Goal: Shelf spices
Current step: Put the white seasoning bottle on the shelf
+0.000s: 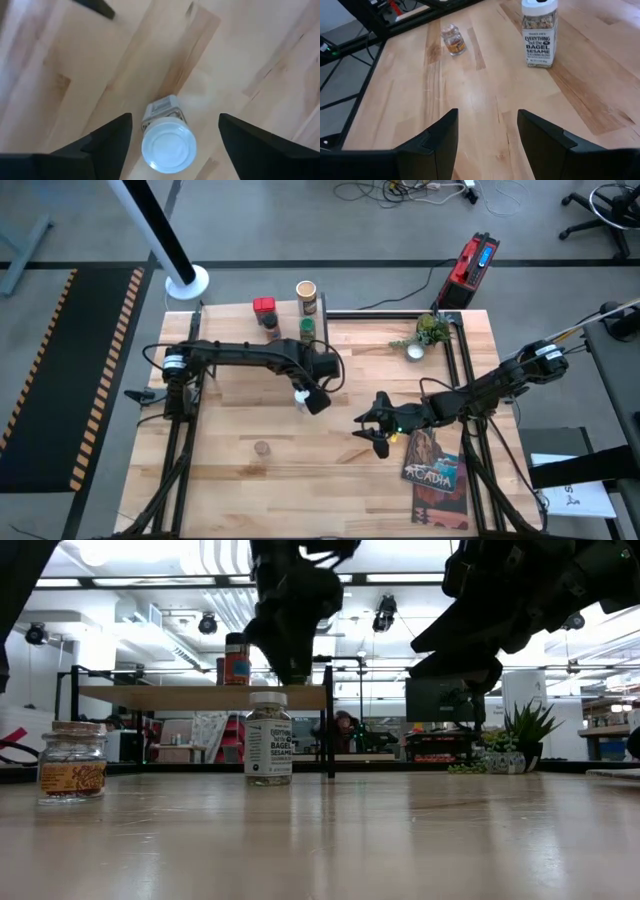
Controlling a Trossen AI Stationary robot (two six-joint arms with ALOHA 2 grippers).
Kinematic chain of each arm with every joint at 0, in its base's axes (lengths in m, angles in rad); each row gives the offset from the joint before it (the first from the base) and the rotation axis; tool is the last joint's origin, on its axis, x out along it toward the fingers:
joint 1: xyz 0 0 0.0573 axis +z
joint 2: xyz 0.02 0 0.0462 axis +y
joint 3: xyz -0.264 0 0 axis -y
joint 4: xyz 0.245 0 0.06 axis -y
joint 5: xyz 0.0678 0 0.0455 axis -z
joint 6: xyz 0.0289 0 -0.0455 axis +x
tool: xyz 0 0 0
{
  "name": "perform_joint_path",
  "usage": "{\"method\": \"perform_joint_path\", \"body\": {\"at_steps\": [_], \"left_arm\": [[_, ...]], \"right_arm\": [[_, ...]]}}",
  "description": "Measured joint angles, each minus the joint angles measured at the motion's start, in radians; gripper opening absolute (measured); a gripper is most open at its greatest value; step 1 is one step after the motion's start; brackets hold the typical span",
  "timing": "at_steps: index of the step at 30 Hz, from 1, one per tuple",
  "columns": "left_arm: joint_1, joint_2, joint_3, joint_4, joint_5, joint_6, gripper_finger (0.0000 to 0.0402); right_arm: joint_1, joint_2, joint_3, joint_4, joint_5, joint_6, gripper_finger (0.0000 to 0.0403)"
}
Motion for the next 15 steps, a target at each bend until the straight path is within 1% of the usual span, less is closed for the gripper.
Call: {"method": "perform_joint_path", "body": {"at_steps": [2, 6, 9, 11, 15], "left_arm": [[0.008, 0.000, -0.013, 0.000, 0.023, -0.009, 0.0297], [0.021, 0.000, -0.032, 0.000, 0.031, -0.021, 0.0322], [0.028, 0.000, -0.046, 0.001, 0.077, -0.034, 0.0337], [0.029, 0.000, -0.058, 0.000, 0.094, -0.038, 0.0344], [0.029, 0.000, -0.078, -0.007, 0.095, -0.040, 0.0347]], "right_arm": [[0.000, 0.000, 0.000, -0.008, -0.003, 0.000, 0.0181], [0.000, 0.000, 0.000, -0.009, -0.003, -0.005, 0.0181], [0.000, 0.000, 0.000, -0.008, -0.013, -0.009, 0.0181], [0.000, 0.000, 0.000, -0.009, -0.020, -0.010, 0.0181], [0.000, 0.000, 0.000, -0.008, -0.022, -0.010, 0.0181]]}}
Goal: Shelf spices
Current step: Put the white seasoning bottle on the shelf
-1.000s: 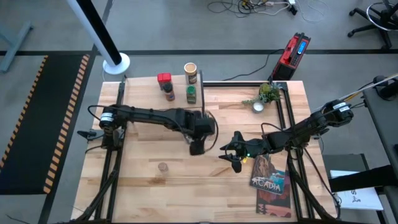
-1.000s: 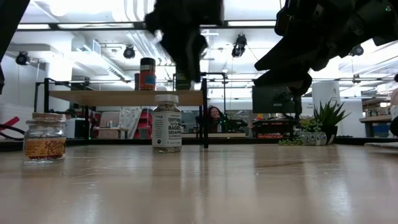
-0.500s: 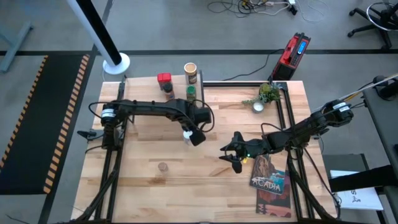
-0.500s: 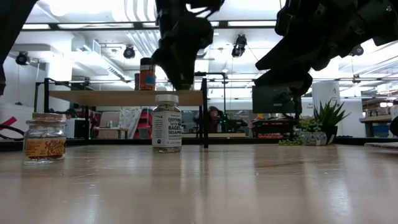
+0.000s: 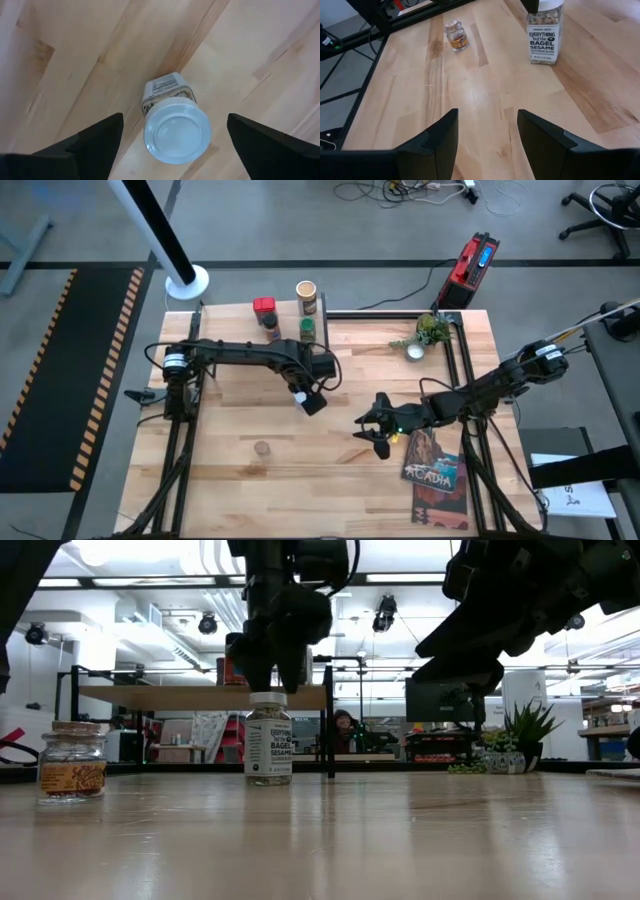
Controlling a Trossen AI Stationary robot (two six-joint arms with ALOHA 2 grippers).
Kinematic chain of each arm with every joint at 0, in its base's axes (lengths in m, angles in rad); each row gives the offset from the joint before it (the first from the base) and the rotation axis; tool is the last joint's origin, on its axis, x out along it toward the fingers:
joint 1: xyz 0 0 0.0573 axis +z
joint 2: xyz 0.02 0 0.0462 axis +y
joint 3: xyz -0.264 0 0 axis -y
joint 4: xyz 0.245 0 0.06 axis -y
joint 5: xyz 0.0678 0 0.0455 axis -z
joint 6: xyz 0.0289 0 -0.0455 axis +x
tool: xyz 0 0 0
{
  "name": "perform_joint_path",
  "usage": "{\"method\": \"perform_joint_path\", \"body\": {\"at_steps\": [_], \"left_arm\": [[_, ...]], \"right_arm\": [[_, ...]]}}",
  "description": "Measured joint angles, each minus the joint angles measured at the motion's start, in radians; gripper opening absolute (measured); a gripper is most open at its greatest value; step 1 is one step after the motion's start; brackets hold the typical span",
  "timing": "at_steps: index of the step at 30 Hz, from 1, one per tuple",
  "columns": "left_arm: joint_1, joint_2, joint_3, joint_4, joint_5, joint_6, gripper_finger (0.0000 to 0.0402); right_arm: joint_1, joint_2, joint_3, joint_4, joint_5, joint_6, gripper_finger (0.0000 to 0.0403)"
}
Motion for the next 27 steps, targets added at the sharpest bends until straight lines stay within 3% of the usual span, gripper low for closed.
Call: {"method": "perform_joint_path", "body": {"at_steps": [27], "left_arm": [[0.001, 0.000, -0.140, 0.160, 0.001, -0.068, 0.0297]], "right_arm": [[0.000, 0.000, 0.000, 0.002, 0.000, 0.003, 0.0181]]}}
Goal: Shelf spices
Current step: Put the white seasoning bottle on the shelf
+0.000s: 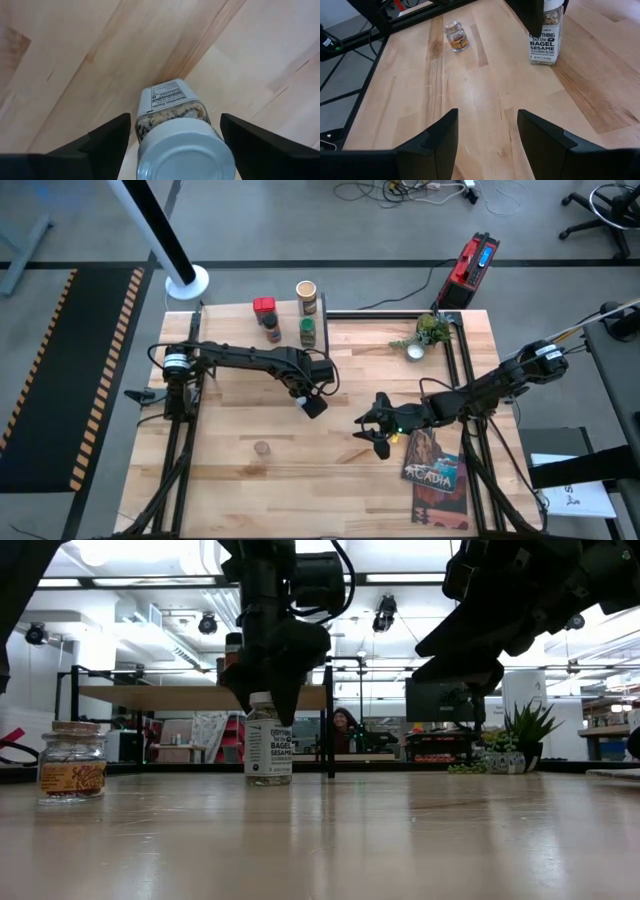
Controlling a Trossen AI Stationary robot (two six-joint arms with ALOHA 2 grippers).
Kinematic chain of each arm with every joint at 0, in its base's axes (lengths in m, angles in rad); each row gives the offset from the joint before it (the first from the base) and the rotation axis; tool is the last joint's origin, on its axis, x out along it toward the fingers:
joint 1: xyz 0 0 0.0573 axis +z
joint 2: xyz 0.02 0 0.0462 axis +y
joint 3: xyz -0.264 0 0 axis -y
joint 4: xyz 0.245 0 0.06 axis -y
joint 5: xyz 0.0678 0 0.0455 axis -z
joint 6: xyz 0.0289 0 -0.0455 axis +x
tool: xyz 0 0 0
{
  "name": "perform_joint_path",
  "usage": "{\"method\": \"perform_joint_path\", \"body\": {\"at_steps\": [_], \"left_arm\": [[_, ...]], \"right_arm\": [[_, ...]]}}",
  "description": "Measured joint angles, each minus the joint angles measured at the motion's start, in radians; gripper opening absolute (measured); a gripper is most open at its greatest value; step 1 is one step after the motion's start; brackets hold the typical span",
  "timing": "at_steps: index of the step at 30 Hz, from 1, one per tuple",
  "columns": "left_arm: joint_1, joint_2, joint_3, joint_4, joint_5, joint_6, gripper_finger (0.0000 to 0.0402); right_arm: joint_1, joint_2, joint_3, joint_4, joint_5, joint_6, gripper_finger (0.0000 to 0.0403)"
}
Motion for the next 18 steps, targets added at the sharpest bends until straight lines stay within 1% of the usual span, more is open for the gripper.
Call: {"method": "perform_joint_path", "body": {"at_steps": [11, 18], "left_arm": [[-0.001, 0.000, 0.000, 0.004, 0.004, -0.004, 0.0259], [-0.002, 0.000, 0.000, 0.003, 0.048, 0.003, 0.0211]], "right_arm": [[0.000, 0.000, 0.000, 0.000, 0.000, 0.000, 0.0181], [0.000, 0.000, 0.000, 0.000, 0.000, 0.000, 0.0181]]}}
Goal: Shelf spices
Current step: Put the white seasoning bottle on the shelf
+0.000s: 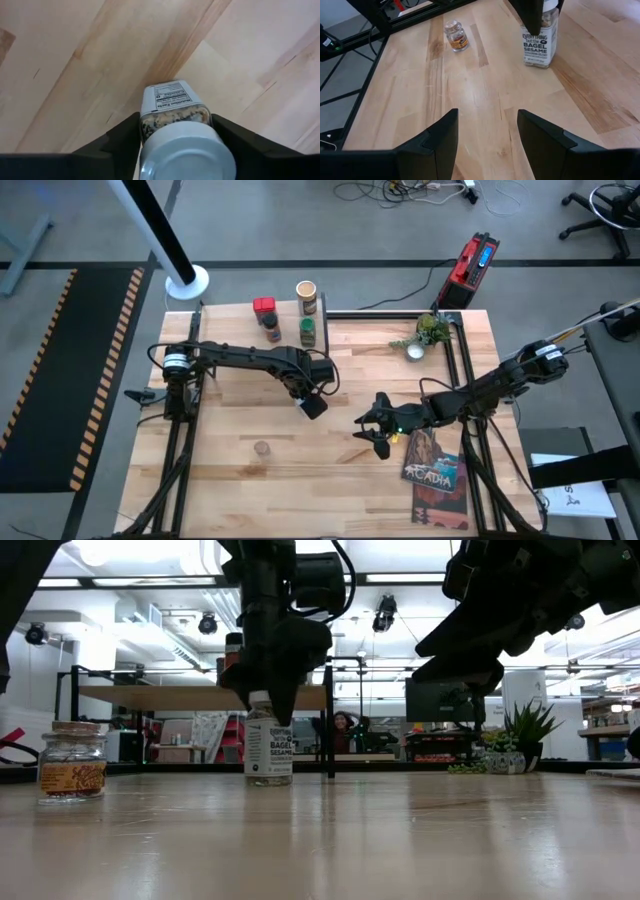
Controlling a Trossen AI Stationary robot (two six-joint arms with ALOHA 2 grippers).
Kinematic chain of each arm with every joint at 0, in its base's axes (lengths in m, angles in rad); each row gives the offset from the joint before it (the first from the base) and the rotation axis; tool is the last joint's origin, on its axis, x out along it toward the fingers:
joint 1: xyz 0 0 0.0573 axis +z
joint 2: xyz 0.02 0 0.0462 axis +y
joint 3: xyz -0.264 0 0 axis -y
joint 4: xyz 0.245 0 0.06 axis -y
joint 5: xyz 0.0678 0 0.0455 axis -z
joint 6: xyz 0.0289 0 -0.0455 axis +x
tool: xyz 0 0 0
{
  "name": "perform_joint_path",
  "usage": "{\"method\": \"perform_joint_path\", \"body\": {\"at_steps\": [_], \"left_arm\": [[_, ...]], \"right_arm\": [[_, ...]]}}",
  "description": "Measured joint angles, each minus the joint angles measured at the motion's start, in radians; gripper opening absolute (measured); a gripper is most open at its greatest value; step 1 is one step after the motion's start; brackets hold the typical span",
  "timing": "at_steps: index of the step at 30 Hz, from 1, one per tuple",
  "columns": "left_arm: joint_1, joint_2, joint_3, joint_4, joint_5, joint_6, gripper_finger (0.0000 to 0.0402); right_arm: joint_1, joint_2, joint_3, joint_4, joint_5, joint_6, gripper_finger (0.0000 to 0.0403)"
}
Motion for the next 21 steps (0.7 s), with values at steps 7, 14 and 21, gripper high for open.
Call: {"method": "perform_joint_path", "body": {"at_steps": [7, 14, 21], "left_arm": [[0.000, 0.000, 0.003, 0.000, 0.021, 0.001, 0.0186], [-0.001, 0.000, 0.003, 0.000, 0.038, 0.021, 0.0190], [-0.001, 0.000, 0.004, -0.001, 0.040, 0.058, 0.0184]], "right_arm": [[0.000, 0.000, 0.000, 0.000, 0.000, 0.000, 0.0181], [0.000, 0.000, 0.000, 0.000, 0.000, 0.000, 0.0181], [0.000, 0.000, 0.000, -0.001, 0.000, -0.005, 0.0181]]}}
